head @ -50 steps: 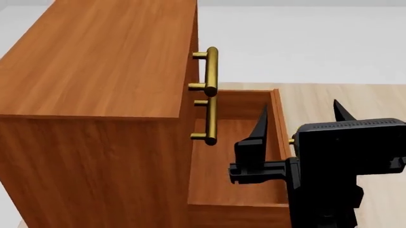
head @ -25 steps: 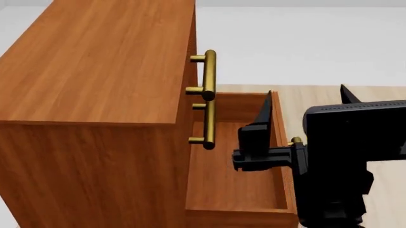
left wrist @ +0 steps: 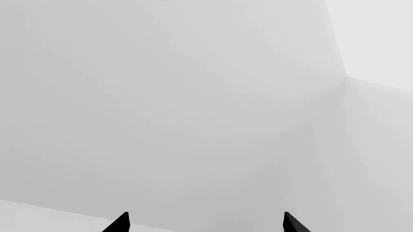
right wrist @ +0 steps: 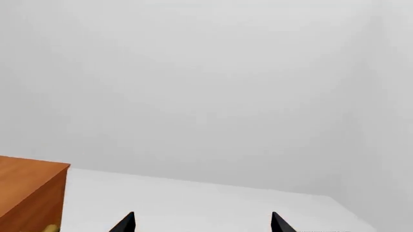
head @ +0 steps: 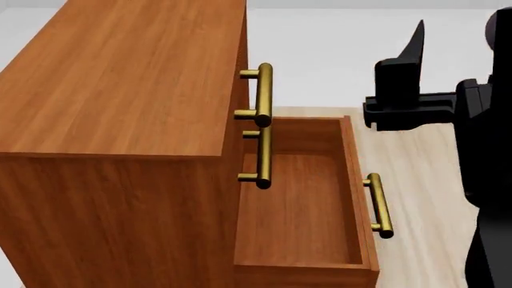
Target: Close the bottom drawer of the cabinet and open the top drawer.
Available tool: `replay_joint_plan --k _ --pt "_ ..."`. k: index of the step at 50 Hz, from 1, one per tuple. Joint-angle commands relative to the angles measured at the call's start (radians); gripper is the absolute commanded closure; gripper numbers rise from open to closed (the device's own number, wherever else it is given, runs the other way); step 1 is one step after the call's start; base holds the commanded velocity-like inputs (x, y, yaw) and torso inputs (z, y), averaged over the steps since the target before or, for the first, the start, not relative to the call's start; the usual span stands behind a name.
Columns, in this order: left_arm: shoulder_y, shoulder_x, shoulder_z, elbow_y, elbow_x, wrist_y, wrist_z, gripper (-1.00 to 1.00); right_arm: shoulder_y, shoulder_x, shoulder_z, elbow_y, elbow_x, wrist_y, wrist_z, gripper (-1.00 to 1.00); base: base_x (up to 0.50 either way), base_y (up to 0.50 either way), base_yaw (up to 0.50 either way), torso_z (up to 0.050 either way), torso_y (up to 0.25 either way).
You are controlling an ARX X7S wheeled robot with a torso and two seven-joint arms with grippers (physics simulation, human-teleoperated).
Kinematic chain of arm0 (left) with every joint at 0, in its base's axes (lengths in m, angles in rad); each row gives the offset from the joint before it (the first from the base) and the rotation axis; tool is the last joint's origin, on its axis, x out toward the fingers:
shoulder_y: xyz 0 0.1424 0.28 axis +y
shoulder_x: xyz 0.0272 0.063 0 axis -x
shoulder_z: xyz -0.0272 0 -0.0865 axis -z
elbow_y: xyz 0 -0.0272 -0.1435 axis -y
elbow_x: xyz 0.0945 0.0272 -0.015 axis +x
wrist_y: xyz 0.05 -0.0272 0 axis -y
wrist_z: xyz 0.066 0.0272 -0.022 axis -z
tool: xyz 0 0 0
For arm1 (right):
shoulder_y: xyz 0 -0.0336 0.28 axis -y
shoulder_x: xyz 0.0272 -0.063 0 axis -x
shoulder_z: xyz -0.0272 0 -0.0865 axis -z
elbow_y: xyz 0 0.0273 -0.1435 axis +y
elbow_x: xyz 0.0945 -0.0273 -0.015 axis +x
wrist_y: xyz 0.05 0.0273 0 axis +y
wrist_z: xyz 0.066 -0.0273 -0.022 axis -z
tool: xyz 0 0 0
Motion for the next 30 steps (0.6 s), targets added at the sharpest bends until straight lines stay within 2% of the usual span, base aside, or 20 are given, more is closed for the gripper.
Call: replay_joint_plan --k 1,12,30 --pt "0.005 -0.004 0.005 -0.002 -0.002 0.005 -0.006 -1.0 0.089 0.042 0.022 0.067 0.003 0.031 -0.013 -1.0 0.0 0.0 0.0 0.0 0.0" --pt "0.017 -0.017 0.033 0.0 0.015 0.009 -0.02 -1.0 0.074 0.062 0.043 0.159 -0.009 -0.021 -0.014 -1.0 0.0 0.0 0.0 0.0 0.0" --pt "0.03 -0.023 0.049 -0.002 0.017 0.018 -0.028 -1.0 -0.037 0.076 0.094 0.299 -0.043 -0.173 -0.001 -1.0 0.0 0.0 0.0 0.0 -0.212"
